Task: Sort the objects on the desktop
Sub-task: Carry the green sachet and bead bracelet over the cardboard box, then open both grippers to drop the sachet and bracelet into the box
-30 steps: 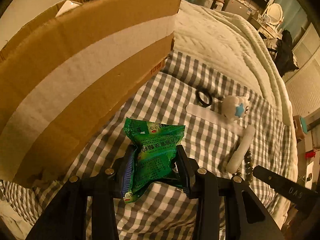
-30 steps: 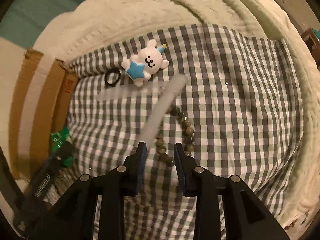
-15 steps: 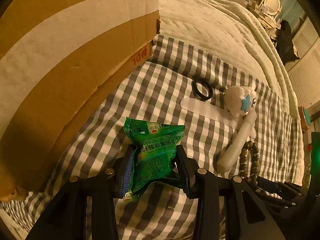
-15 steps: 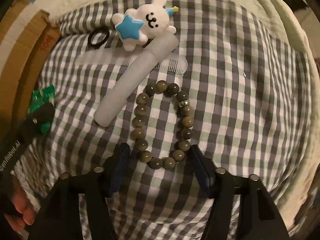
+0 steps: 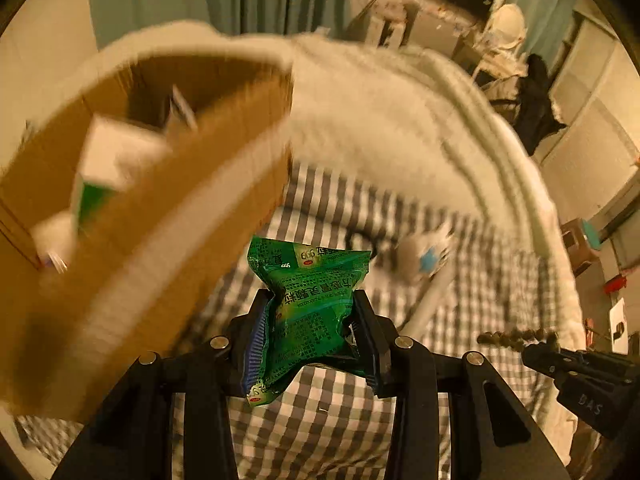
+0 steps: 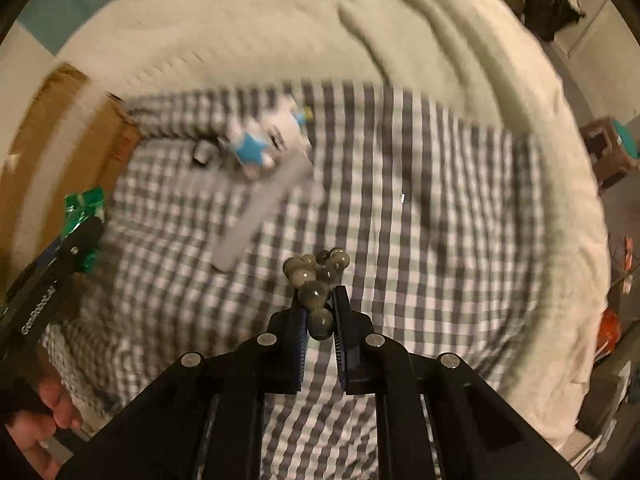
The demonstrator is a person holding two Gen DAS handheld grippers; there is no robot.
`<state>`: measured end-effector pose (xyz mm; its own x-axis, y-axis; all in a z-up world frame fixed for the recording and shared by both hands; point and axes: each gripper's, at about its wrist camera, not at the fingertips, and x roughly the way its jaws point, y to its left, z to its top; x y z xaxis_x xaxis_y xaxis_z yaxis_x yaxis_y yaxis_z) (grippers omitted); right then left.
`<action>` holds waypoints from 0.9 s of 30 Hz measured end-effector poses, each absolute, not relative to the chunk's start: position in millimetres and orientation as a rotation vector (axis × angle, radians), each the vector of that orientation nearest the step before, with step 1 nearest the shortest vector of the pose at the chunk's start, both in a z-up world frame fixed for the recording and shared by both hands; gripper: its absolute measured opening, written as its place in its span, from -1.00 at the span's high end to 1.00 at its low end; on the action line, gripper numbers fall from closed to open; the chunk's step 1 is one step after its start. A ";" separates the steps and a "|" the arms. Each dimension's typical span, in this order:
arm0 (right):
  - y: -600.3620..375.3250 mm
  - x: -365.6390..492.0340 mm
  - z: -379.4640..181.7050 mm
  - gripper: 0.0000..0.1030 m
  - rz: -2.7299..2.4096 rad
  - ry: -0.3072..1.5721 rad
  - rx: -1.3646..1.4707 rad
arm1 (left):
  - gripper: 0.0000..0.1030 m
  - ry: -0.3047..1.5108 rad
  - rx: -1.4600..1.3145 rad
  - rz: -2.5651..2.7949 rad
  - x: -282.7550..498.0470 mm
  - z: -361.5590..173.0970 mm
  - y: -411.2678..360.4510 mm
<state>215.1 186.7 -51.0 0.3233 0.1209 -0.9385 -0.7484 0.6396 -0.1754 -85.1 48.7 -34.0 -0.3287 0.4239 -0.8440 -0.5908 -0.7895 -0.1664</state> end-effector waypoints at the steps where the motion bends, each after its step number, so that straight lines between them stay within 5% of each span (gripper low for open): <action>1: 190.8 207.5 -39.5 0.79 0.644 1.090 -0.671 | 0.21 0.231 -1.257 2.145 -85.3 -20.1 45.7; 10: 252.2 98.6 30.0 0.79 0.835 0.954 -0.619 | 0.21 0.164 -1.137 2.221 -110.8 66.9 -17.8; 23: 359.0 -1.5 44.3 0.79 1.100 0.861 -0.566 | 0.21 0.003 -1.334 2.328 -193.5 41.1 -122.3; 26: 381.0 -9.3 35.8 0.77 1.148 0.864 -0.550 | -0.16 0.048 -1.335 2.338 -202.4 36.1 -121.5; 27: 386.7 -10.4 33.0 0.58 1.157 0.851 -0.552 | -0.47 0.046 -1.340 2.342 -206.2 34.8 -120.5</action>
<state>-10.4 386.7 33.0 0.1569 0.5593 -0.8140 -0.9436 0.3283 0.0437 -206.2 -120.5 34.8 -0.4341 0.3562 -0.8275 -0.3886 -0.9027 -0.1847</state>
